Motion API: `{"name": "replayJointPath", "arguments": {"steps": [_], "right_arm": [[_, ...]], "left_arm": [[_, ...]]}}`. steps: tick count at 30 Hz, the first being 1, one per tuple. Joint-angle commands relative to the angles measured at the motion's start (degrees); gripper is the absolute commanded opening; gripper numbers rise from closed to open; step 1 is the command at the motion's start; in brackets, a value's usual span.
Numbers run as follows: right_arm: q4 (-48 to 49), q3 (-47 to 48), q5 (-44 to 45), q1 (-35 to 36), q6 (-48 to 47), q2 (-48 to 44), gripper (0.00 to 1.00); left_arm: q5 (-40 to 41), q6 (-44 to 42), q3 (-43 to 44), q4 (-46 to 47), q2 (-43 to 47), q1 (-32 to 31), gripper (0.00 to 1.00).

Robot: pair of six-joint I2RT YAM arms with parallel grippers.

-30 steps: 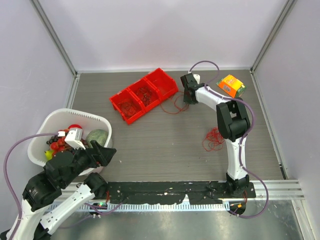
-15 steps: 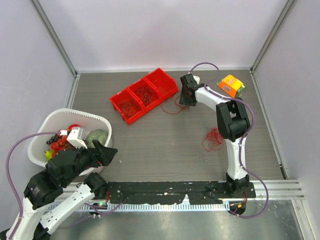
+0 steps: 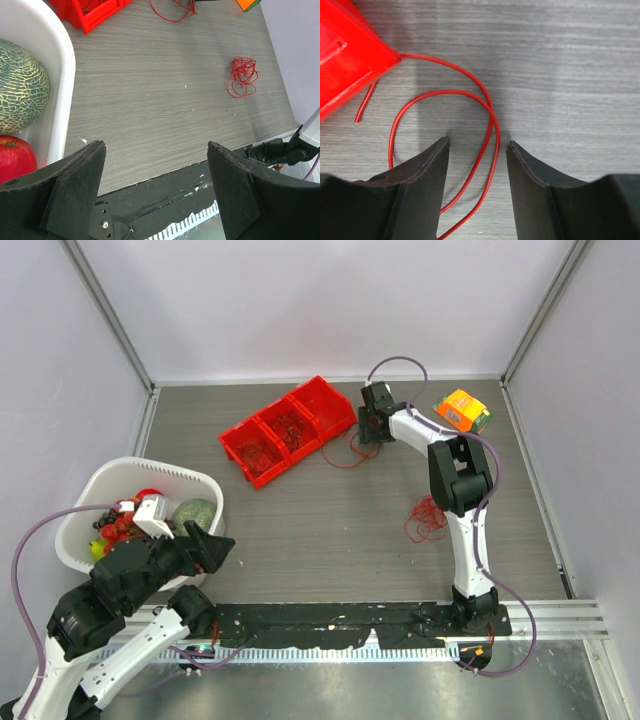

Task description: Untangle the cables

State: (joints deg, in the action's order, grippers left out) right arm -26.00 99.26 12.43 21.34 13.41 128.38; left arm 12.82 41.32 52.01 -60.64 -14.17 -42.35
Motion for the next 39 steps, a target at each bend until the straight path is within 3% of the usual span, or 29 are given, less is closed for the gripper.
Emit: {"name": "replayJointPath", "arguments": {"steps": [1, 9, 11, 16, 22, 30, 36, 39], "right_arm": [[1.4, 3.9, -2.1, -0.3, -6.5, 3.2, 0.53], [-3.6, 7.9, 1.4, -0.4, -5.8, 8.7, 0.20], [-3.6, 8.1, 2.5, -0.4, -6.7, 9.4, 0.01], [-4.2, 4.9, -0.6, -0.4, -4.5, 5.2, 0.01], [0.6, -11.7, -0.8, -0.4, 1.1, -15.0, 0.01], [0.9, -23.2, 2.4, -0.3, 2.3, -28.3, 0.01], [3.1, -23.9, -2.4, -0.3, 0.3, -29.2, 0.01], [5.6, -22.3, -9.3, -0.3, -2.1, -25.7, 0.01]], "left_arm": [[-0.4, -1.2, -0.2, 1.9, 1.1, 0.2, 0.87], [-0.6, -1.3, -0.2, 1.9, 0.6, 0.2, 0.87], [-0.9, -1.4, -0.2, 2.0, 0.6, 0.2, 0.87], [-0.9, -1.5, -0.2, 2.0, 0.5, 0.2, 0.87], [-0.9, -1.5, -0.2, 2.1, -0.1, 0.1, 0.87], [-1.2, -1.5, -0.2, 2.1, -0.4, 0.2, 0.87], [-1.4, -1.6, -0.2, 2.3, -0.3, 0.2, 0.87], [-1.6, -1.7, -0.2, 2.2, -0.5, 0.2, 0.87]]}}
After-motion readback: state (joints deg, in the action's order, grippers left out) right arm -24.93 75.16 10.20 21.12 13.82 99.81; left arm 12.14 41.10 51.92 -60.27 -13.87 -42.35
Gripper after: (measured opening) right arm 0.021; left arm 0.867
